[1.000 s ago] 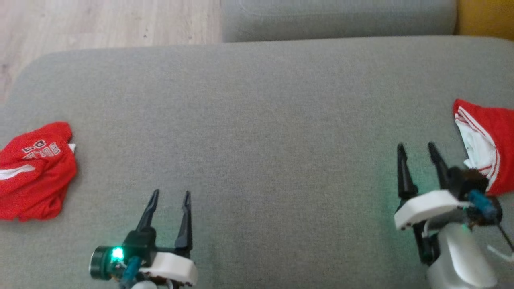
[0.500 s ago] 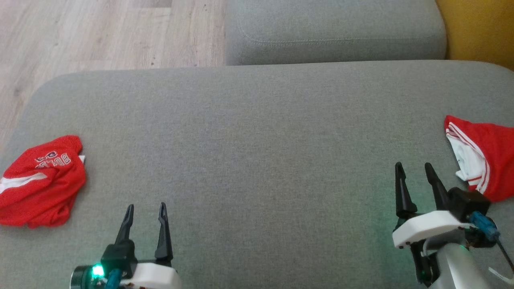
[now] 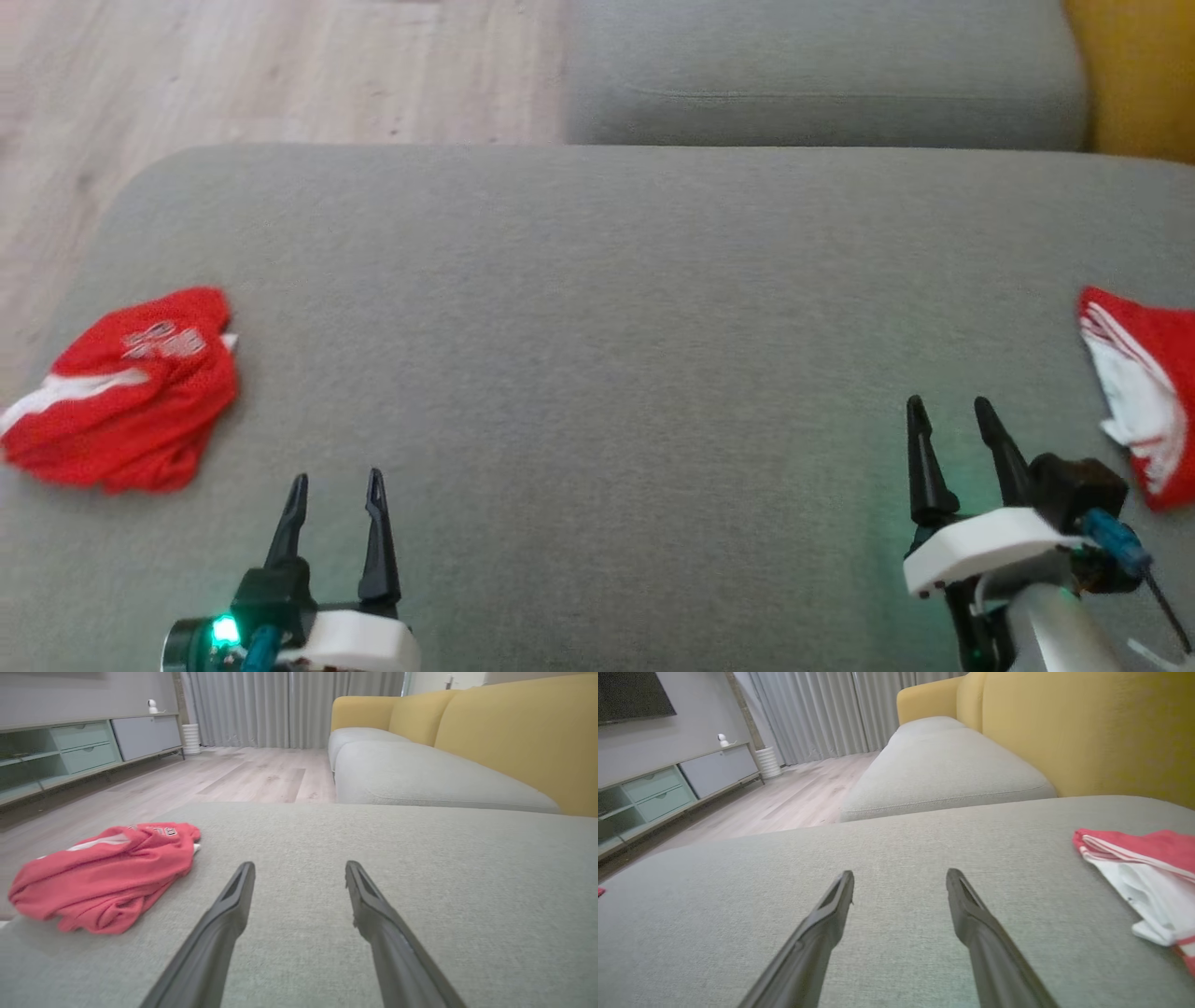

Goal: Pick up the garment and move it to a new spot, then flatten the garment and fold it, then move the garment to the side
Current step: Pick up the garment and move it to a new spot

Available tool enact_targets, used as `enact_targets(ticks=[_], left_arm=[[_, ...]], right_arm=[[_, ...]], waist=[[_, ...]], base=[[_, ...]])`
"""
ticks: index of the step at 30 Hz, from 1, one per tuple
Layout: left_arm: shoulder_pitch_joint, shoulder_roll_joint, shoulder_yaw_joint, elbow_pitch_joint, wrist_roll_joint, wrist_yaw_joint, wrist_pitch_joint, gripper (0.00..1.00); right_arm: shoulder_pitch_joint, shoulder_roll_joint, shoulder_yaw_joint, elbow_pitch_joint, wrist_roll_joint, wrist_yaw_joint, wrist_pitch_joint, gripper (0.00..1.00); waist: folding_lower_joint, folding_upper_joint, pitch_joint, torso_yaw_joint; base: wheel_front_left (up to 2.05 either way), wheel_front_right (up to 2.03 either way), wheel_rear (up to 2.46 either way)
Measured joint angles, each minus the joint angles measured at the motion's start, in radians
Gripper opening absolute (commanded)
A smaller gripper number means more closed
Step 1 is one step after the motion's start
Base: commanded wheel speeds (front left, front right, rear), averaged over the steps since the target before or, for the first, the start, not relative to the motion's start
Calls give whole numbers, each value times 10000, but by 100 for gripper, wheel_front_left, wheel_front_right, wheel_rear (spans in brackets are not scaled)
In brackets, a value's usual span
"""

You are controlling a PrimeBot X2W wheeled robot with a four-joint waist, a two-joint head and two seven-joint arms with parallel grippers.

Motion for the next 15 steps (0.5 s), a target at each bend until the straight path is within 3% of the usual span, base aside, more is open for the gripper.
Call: enact_targets(ticks=[6,15], left_arm=[[3,0,50,19,-15,35,0,100],[316,2,1083,44,-8,100,0,100]], right_arm=[[70,2,257,0,59,0,0,100],[32,6,849,36,255,0,0,100]], waist=[[0,0,130,1075],[0,0,387,3130]], base=[[0,0,0],[0,0,0]])
